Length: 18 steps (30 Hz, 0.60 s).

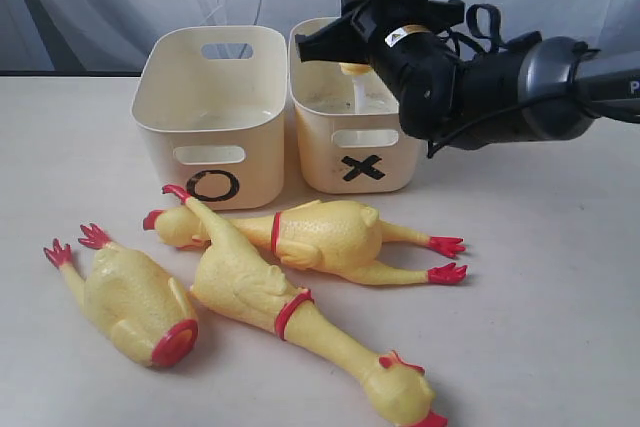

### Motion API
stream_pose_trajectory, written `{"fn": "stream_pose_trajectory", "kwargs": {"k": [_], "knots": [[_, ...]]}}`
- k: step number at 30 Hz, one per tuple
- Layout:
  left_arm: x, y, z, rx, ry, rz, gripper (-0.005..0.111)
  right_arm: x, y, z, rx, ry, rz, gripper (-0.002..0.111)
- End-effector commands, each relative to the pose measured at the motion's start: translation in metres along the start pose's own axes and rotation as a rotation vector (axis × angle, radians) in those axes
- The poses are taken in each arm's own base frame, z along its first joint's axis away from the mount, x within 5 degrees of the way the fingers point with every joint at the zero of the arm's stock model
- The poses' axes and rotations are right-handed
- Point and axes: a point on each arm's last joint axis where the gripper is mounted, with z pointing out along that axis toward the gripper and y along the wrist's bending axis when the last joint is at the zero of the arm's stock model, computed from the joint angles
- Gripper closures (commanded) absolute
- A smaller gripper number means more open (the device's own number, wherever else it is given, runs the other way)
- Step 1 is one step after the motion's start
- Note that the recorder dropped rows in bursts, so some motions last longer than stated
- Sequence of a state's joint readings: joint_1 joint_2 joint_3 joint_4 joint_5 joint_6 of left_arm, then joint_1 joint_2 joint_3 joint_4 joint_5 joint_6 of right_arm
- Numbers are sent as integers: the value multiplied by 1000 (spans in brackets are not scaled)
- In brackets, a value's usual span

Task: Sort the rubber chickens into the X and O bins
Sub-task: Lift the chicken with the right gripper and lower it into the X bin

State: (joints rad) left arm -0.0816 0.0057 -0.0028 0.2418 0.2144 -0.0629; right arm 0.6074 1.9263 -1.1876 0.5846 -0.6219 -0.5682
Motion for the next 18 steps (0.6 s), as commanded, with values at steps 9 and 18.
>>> {"fn": "stream_pose_trajectory", "kwargs": {"k": [9, 18], "knots": [[0, 0, 0, -3, -11, 0, 107, 16, -4, 6, 39, 78, 67, 50], [0, 0, 0, -3, -11, 0, 107, 3, -6, 1, 34, 54, 78, 50]]}}
